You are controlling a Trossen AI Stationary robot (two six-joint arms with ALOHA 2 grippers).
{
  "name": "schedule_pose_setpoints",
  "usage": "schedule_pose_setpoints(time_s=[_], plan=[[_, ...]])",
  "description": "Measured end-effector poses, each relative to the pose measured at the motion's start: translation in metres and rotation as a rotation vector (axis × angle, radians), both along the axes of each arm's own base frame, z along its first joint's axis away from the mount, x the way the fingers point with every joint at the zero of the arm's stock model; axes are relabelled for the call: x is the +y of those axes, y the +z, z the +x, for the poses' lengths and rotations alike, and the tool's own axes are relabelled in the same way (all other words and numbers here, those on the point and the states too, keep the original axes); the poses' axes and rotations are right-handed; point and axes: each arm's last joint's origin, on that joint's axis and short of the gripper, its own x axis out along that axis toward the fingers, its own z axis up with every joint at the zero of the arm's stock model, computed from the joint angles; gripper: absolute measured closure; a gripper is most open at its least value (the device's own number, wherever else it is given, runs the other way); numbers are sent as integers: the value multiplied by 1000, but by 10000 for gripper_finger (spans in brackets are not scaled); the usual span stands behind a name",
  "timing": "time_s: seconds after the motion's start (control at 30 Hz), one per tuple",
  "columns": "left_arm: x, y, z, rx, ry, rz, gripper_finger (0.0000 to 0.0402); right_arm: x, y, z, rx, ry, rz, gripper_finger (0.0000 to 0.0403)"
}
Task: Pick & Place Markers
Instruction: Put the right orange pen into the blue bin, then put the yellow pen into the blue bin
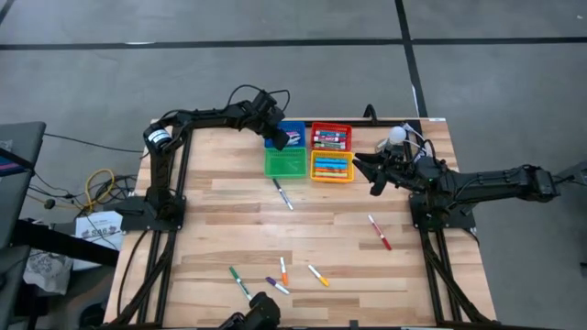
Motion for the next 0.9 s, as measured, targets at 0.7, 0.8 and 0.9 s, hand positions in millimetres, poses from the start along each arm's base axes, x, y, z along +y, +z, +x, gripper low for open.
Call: schedule_pose_setpoints(time_s=[0.7,0.8,0.9], plan=[[-60,139,-20,-322,-14,143,281,2,0,0,-1,15,0,254],[-94,157,-24,-375,-69,131,281,2,0,0,-1,16,0,251],[-129,169,-28,-418,-112,84,280,2,0,0,-1,16,-1,248]])
